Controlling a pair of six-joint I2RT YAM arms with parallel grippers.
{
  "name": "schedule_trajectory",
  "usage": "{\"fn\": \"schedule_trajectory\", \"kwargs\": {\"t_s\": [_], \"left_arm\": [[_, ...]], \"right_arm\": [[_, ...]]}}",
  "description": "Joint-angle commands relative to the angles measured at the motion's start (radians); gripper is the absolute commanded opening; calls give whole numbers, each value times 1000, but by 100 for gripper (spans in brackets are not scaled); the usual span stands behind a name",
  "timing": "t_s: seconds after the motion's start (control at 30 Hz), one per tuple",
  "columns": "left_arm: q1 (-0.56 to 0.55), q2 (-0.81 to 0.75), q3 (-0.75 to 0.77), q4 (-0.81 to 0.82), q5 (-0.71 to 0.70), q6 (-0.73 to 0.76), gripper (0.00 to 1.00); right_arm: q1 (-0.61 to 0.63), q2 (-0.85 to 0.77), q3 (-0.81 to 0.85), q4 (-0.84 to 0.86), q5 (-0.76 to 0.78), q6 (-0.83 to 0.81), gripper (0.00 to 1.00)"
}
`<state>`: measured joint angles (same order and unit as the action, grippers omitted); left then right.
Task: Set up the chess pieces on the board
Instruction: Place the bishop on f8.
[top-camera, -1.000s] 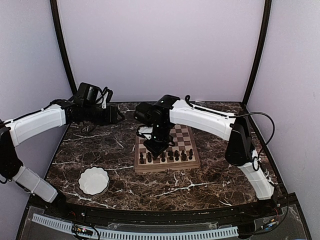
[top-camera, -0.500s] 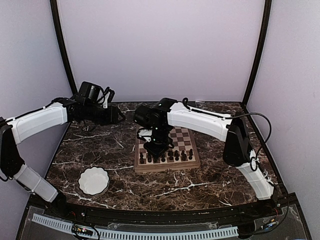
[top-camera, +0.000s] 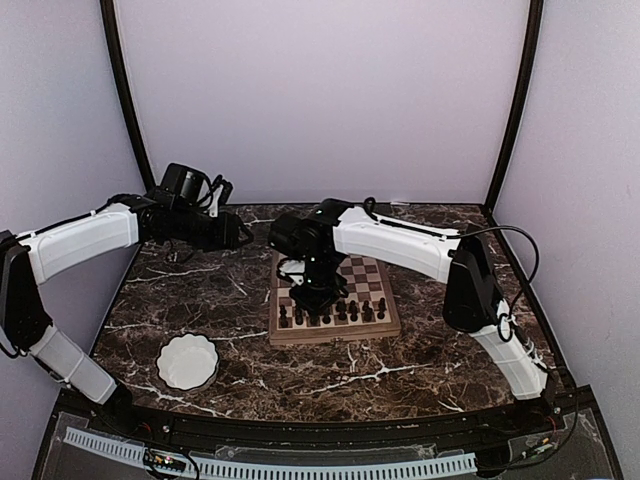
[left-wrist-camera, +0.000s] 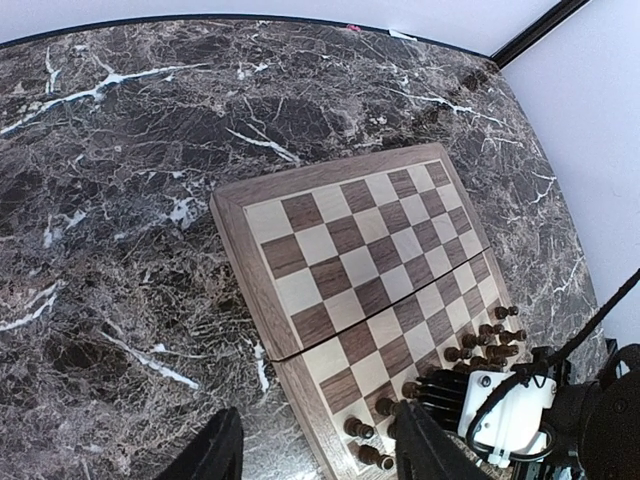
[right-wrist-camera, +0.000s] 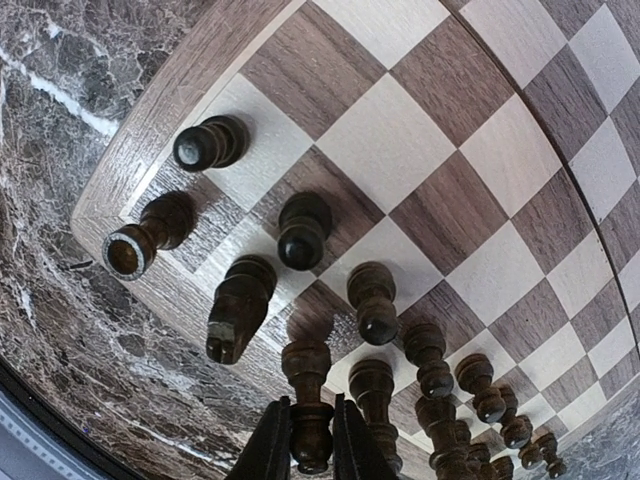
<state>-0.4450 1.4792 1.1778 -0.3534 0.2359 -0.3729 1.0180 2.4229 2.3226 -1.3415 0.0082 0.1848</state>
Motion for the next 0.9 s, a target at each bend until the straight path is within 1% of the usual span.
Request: {"fn": "schedule_trajectory", "kwargs": {"t_s": [0.0, 0.4, 0.53, 0.87], "left_arm": [[5, 1, 32, -7, 20, 12, 54], [5, 7, 23, -7, 27, 13, 54], [5, 8, 23, -7, 29, 14, 54], [5, 13, 22, -5, 37, 14, 54]], "right_arm": [[-9, 11, 7, -13, 14, 11, 17], [-12, 28, 16, -4, -4, 7, 18], [-11, 35, 24, -1, -29, 6, 17], [-11, 38, 38, 2, -33, 3, 14]]}}
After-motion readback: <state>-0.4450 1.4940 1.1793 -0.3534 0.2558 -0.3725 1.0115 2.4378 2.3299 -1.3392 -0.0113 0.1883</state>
